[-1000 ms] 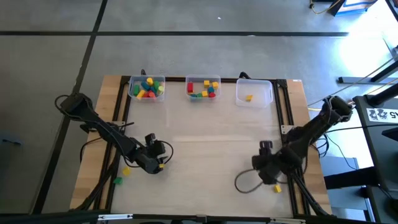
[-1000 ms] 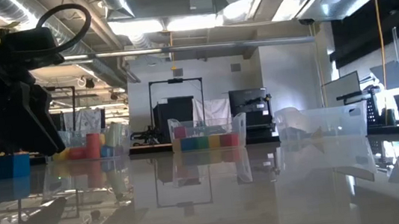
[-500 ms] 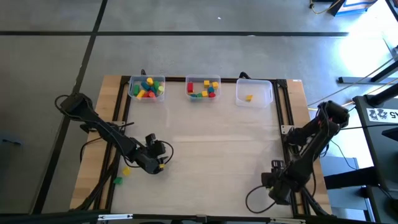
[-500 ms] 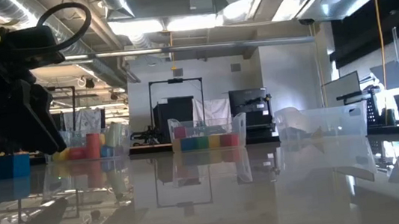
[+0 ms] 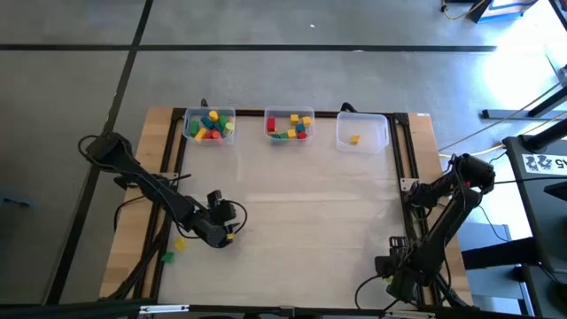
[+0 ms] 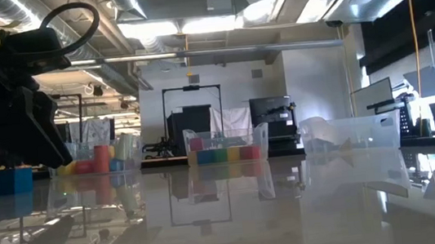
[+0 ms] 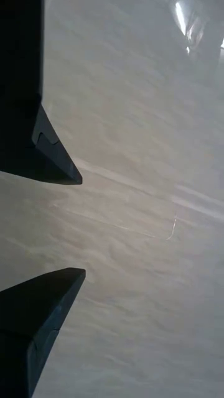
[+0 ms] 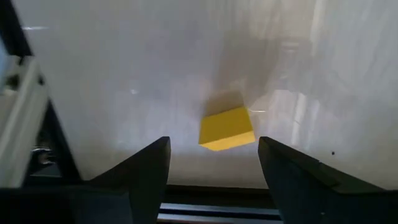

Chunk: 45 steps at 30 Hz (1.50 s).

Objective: Sort blocks by size
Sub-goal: Put the triangular yellow block into the right bin

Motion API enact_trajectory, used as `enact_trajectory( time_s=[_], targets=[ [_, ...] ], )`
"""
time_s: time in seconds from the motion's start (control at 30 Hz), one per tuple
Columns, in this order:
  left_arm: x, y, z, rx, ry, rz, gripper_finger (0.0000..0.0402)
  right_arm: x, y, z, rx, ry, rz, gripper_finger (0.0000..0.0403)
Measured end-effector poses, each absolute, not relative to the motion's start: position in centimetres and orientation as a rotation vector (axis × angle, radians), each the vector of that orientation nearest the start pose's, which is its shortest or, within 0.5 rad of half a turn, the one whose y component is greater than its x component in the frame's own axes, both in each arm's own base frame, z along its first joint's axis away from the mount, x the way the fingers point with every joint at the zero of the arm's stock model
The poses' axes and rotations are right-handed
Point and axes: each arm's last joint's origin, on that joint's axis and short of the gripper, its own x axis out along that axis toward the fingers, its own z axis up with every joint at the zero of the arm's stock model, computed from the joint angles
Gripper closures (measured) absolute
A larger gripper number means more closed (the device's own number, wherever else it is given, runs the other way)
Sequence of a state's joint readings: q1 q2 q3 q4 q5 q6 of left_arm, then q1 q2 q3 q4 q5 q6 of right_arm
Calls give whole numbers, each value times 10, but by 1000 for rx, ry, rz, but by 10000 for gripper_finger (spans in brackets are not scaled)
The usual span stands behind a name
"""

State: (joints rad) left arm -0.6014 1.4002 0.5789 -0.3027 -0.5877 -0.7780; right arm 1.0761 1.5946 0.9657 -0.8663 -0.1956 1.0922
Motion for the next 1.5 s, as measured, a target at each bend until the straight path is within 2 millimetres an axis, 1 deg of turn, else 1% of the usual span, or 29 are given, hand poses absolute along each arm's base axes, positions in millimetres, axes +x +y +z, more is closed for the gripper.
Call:
enact_trajectory(
  time_s=[0.17,0.27,0.53,0.73,0.83,1.0,1.07,1.17,1.27,1.33,1.4,1.5],
  targets=[
    [195,-114,142,-92,851,336,174,121,239,169,93,1709,95,155],
    [195,-114,142,-92,851,336,174,122,240,164,50,1709,113,155],
    [195,-114,142,-95,851,337,174,123,243,145,-66,1746,120,155],
    [195,-114,142,-93,851,336,174,124,243,142,-85,1761,133,158],
    [195,-114,142,-92,852,336,174,124,243,142,-88,1761,135,180],
    [195,-114,142,-92,851,336,174,124,243,142,-93,1763,132,246],
    [195,-114,142,-92,851,336,174,124,243,142,-94,1764,131,266],
    [195,-114,142,-92,851,336,174,125,242,142,-92,1763,128,266],
    [195,-114,142,-92,851,336,174,129,240,142,-75,1764,114,265],
    [195,-114,142,-92,851,336,174,135,236,142,-54,1768,96,255],
    [195,-114,142,-92,852,336,174,142,232,143,-43,1766,88,249],
    [195,-114,142,-92,851,336,174,157,226,145,-56,1736,118,254]
  ],
)
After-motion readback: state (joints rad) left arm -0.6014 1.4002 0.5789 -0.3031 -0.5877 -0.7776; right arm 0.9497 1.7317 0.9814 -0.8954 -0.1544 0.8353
